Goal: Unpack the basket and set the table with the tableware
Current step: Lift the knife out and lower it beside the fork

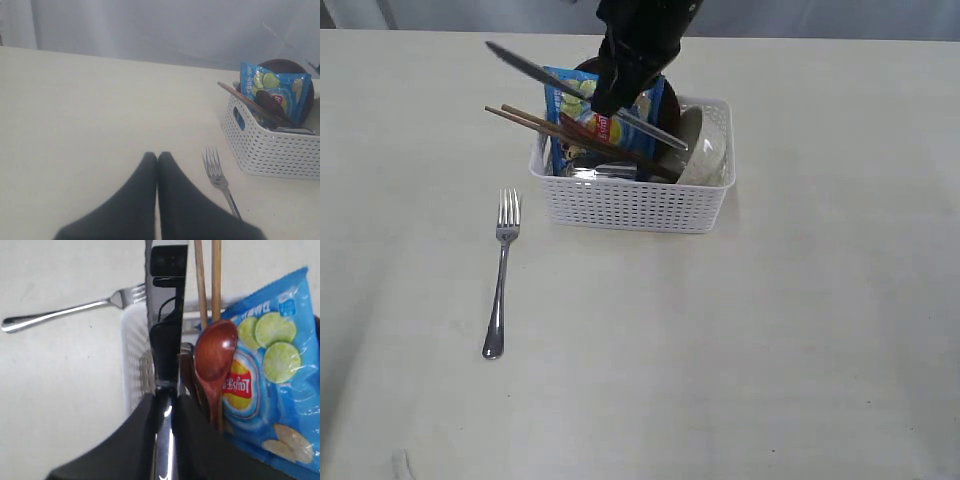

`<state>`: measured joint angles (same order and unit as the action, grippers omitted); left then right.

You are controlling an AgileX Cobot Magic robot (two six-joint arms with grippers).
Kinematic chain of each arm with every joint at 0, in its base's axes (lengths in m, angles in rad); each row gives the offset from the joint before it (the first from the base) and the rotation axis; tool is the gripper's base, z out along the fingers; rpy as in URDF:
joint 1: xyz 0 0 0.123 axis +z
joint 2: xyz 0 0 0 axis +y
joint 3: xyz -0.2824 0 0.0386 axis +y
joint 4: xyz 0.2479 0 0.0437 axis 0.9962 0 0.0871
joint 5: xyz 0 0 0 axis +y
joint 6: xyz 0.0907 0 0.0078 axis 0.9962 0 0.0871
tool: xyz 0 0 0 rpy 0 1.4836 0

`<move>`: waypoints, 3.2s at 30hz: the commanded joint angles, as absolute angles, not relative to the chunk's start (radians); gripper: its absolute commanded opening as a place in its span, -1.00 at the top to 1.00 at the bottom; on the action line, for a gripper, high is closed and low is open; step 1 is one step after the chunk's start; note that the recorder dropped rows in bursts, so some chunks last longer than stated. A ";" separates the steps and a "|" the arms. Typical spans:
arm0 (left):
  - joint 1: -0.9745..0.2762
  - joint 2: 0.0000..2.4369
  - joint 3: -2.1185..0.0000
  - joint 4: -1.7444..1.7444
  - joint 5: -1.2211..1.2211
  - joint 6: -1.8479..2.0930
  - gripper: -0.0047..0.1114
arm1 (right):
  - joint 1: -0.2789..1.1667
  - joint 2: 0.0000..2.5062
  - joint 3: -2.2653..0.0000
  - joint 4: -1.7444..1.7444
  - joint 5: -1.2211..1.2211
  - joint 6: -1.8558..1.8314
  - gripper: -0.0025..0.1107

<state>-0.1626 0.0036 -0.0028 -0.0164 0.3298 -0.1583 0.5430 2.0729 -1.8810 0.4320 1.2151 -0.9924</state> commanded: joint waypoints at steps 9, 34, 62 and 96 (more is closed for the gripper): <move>-0.162 0.000 0.000 -0.019 0.319 -0.158 0.92 | 0.818 1.973 -1.883 0.398 1.084 -0.240 0.96; -0.162 0.000 0.000 -0.019 0.319 -0.158 0.92 | 1.098 2.283 -1.883 -0.030 0.863 1.052 0.96; -0.162 0.000 0.000 -0.019 0.319 -0.158 0.92 | 1.071 2.358 -1.883 -0.077 0.864 1.010 0.96; -0.162 0.000 0.000 -0.019 0.319 -0.158 0.92 | 1.060 2.357 -1.883 -0.108 0.841 1.012 0.96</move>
